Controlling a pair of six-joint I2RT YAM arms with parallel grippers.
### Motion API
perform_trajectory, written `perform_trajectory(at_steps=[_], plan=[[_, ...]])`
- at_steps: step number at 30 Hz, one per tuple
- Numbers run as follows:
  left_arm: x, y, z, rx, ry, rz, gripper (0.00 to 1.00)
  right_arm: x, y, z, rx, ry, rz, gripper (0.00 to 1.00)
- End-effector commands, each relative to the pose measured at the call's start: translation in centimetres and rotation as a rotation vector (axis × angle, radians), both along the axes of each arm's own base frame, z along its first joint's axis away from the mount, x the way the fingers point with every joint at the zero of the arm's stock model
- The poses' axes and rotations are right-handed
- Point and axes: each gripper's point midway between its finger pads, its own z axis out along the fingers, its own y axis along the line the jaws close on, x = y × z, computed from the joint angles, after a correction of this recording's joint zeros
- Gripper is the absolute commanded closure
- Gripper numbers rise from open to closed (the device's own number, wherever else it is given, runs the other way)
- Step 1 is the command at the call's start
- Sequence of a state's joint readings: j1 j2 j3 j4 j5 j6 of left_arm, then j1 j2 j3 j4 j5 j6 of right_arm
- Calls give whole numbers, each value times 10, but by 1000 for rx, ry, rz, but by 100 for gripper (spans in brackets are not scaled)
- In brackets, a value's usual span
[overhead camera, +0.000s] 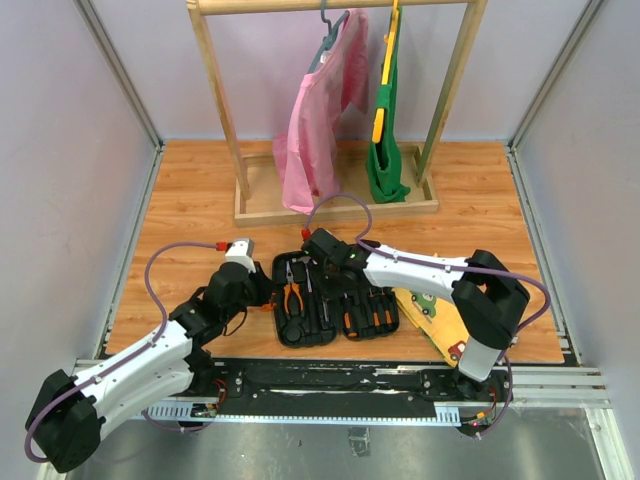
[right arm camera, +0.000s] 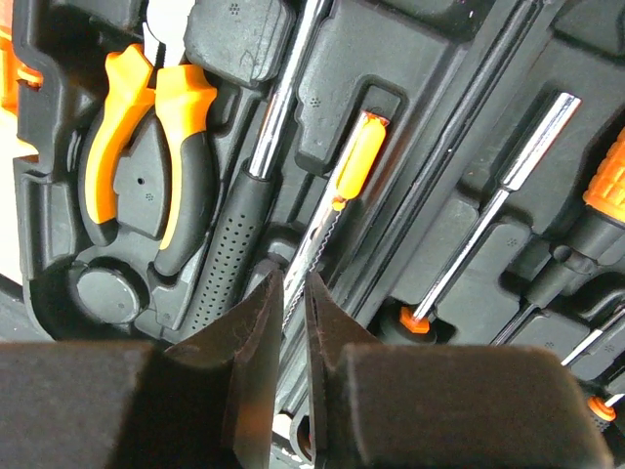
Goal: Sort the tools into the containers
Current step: Place the engineering item in the storage box.
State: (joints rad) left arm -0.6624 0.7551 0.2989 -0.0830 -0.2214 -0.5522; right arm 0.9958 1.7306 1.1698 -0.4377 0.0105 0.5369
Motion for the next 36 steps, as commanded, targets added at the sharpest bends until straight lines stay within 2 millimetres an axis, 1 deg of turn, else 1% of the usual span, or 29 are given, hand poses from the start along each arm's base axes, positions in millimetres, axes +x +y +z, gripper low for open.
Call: perform_trajectory(at_steps=[1, 15, 20, 27, 36], plan=[[3, 1, 2, 3, -28, -3, 81, 6, 1, 1, -24, -19, -19, 85], [4, -1, 2, -1, -31, -10, 81, 9, -2, -11, -55, -10, -24, 87], [4, 0, 3, -3, -35, -6, 81, 7, -5, -17, -71, 3, -28, 91], [3, 1, 7, -20, -58, -2, 82, -1, -16, -29, -130, 43, -30, 99], [2, 3, 9, -28, -68, 5, 82, -12, -36, -46, -230, 98, -27, 99]])
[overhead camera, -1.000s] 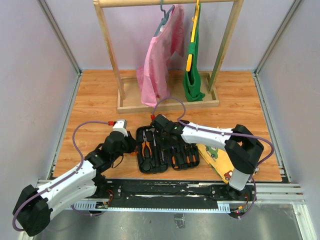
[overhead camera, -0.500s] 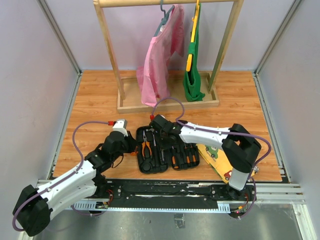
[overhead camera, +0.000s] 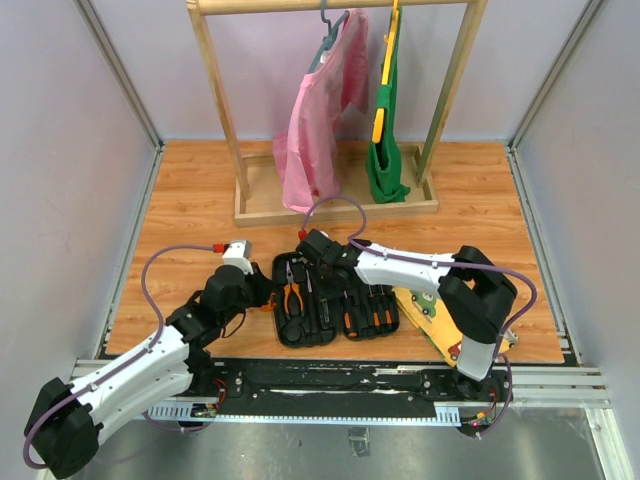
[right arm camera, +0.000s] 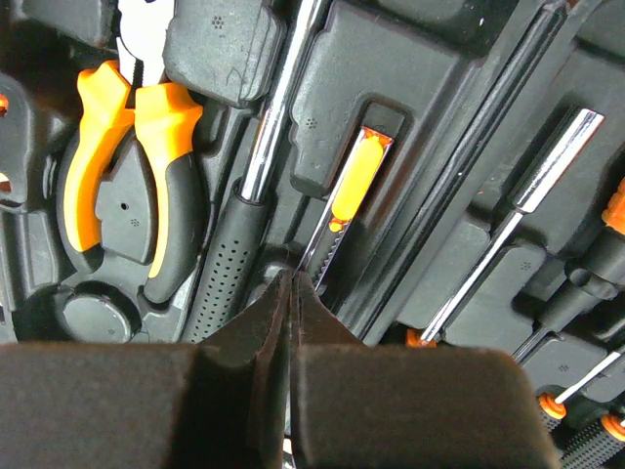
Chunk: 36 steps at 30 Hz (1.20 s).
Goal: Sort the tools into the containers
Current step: Place the engineering item in the storage box.
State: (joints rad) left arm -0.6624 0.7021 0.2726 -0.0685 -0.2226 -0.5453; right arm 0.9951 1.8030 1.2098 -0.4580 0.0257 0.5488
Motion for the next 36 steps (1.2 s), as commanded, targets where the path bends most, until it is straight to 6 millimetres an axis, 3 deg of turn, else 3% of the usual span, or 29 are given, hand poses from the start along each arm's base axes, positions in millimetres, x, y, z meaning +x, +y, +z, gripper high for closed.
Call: perform_trajectory(at_steps=[1, 8, 12, 19, 28, 30, 36], plan=[[3, 2, 5, -9, -34, 8, 82, -17, -40, -33, -194, 83, -7, 99], [3, 1, 4, -8, -31, 6, 82, -23, -53, -45, -255, 105, -9, 99], [4, 1, 5, -8, -32, 7, 82, -22, -46, -38, -224, 97, 11, 99], [3, 2, 6, -14, -39, 11, 82, -10, -8, 8, -56, 31, 102, 89], [2, 5, 11, -39, -48, 33, 79, 1, 18, 64, 104, -74, 170, 73], [1, 6, 11, -49, -40, 45, 79, 4, 15, 77, 131, -127, 167, 72], [-7, 3, 2, -105, 25, 60, 68, 13, -27, 93, 92, -271, 97, 64]])
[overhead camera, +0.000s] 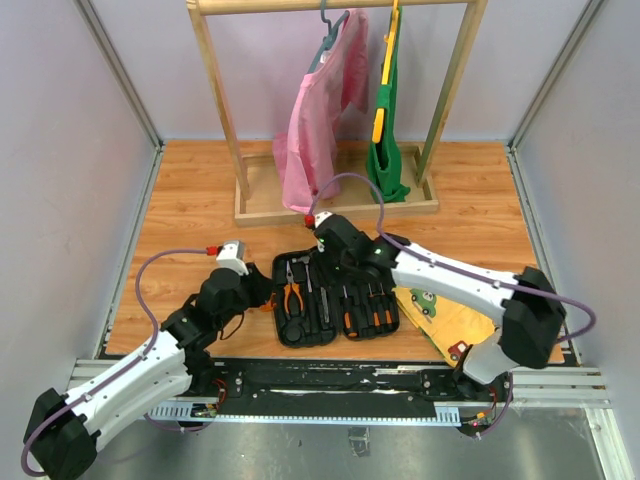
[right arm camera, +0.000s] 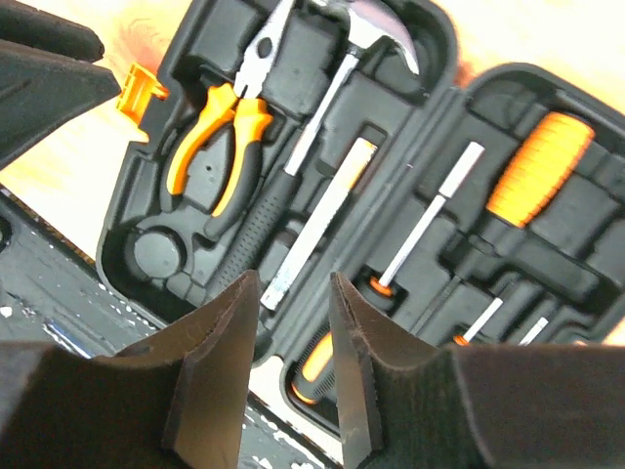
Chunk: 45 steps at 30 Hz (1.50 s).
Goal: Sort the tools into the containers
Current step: Place the engineering item in the storage box.
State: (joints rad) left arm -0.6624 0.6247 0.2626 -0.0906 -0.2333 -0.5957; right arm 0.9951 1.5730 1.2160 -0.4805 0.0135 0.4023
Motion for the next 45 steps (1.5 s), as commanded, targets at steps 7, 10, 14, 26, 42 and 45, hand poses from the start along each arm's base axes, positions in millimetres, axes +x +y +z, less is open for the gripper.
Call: perform_trajectory(at_steps=[7, 10, 14, 26, 42, 45], plan=[[-14, -2, -22, -100, 123, 42, 63, 16, -89, 2, -25, -126, -178, 59], [-14, 3, -26, -99, 145, 81, 63, 22, -120, -6, 13, -106, -267, 51], [-15, 10, -31, -97, 174, 137, 63, 19, -146, -26, 94, -21, -333, 45], [-18, 2, -52, -186, 259, 182, 66, 17, -158, -51, 171, 91, -366, 45], [-11, 27, -50, -123, 259, 337, 85, 14, -164, -56, 178, 118, -388, 45], [-10, 28, -48, -119, 250, 332, 86, 15, -165, -57, 174, 114, -396, 45]])
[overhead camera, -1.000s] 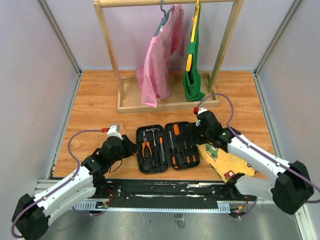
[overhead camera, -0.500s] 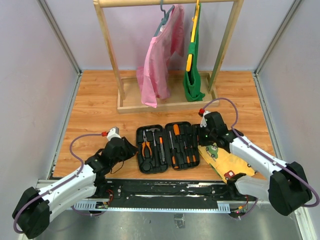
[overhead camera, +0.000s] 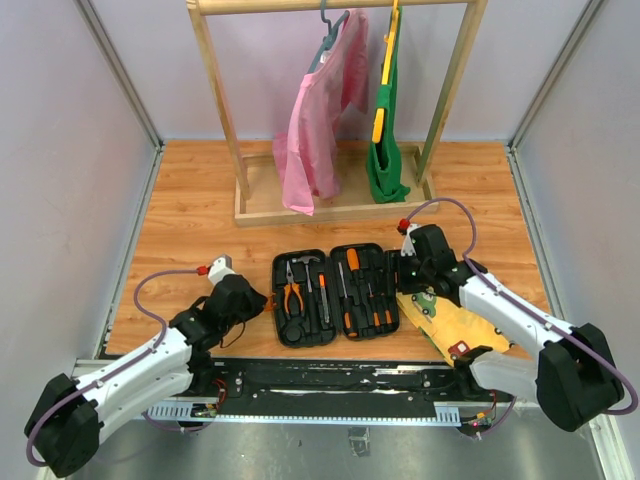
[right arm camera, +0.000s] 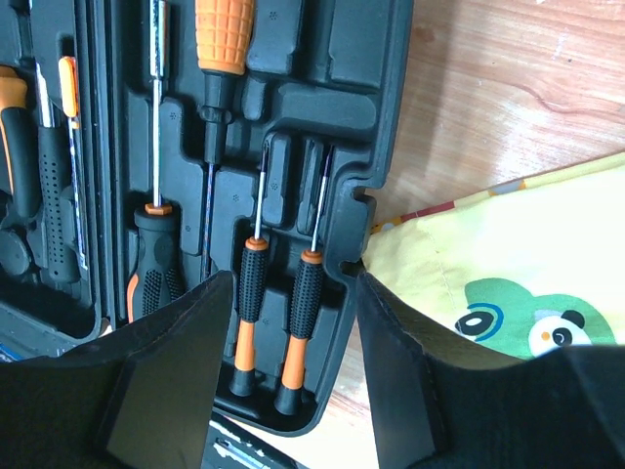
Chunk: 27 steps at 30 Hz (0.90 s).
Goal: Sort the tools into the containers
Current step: Place the engineering item in the storage box.
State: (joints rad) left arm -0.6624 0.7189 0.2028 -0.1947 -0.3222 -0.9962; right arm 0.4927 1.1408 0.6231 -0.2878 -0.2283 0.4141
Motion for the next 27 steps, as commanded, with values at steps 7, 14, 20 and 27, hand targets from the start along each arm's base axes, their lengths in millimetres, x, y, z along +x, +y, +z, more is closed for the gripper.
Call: perform_trajectory(at_steps=[7, 14, 20, 27], plan=[[2, 12, -1, 70, 26, 36, 88, 6, -19, -6, -34, 23, -85, 44], [3, 17, 6, 175, 83, 22, 80, 6, -21, -6, -40, 23, -83, 44], [5, 11, 5, 257, 135, -63, 75, 5, -22, -10, -43, 32, -84, 44], [0, 15, -9, 333, 210, -103, 75, 6, -26, -11, -57, 35, -90, 44]])
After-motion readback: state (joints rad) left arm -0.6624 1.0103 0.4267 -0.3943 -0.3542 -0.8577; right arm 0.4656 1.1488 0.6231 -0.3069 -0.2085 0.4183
